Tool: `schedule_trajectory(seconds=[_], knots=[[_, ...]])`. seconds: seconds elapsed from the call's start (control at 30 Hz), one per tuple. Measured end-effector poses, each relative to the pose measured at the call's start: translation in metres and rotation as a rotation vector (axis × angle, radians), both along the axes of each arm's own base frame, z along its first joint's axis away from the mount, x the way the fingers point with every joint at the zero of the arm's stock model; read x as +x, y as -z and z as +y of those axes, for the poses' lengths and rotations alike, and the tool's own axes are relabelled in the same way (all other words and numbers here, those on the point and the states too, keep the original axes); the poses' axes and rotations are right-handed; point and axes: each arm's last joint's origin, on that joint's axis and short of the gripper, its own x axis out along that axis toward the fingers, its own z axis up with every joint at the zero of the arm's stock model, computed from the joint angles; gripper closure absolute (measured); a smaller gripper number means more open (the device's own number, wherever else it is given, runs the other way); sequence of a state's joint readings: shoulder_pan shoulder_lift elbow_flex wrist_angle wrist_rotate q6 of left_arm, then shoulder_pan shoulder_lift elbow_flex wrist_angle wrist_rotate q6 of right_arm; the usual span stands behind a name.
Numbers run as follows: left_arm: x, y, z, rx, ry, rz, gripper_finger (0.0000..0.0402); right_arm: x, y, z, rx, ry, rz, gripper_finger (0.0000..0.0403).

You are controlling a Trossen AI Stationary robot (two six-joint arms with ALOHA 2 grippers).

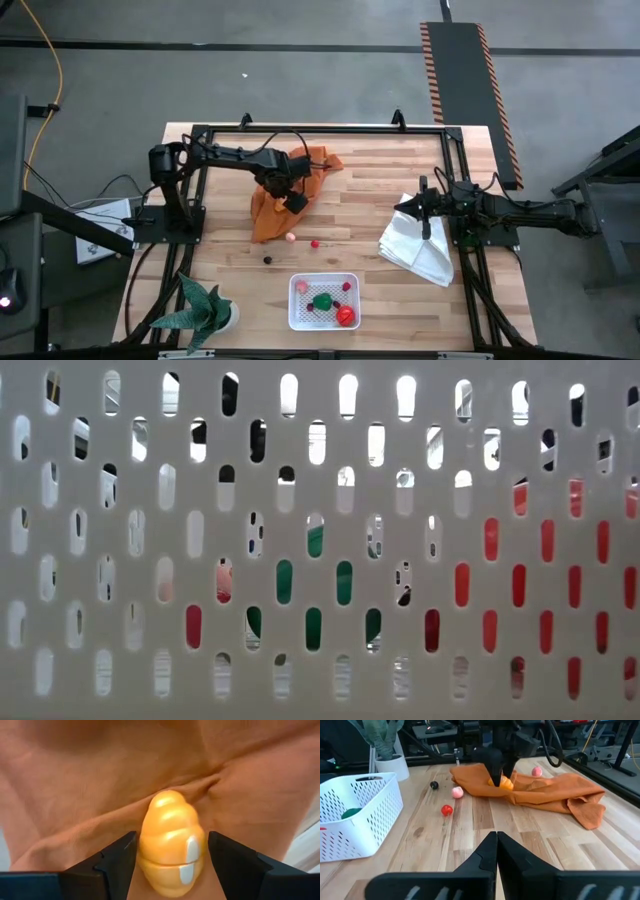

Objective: Pick and placing Produce into tupperware
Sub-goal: Put the yellow pumpkin into the white bin

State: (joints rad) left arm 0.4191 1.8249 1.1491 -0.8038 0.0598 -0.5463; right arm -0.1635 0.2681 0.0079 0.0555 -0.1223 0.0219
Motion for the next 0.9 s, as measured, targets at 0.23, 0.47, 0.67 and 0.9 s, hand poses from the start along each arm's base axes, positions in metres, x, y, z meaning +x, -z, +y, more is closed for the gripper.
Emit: schedule_trajectory(seconds=[0.23,0.47,0.67,0.9], knots=[[-0.001,0.004,0.000,-0.011,0.015,0.019,0.0169,0.000,0.002,0.000,0.003,0.000,0.018,0.0402],[-0.001,0.004,0.000,0.005,0.015,0.030,0.0169,0.000,0.002,0.000,0.004,0.000,0.023,0.0402],[-0.002,0.012,-0.001,-0.020,0.015,0.078,0.0170,0.000,0.002,0.000,0.004,0.000,0.023,0.0402],[-0.001,0.017,-0.001,-0.043,0.003,0.080,0.0170,0.000,0.002,0.000,0.004,0.000,0.023,0.0402]])
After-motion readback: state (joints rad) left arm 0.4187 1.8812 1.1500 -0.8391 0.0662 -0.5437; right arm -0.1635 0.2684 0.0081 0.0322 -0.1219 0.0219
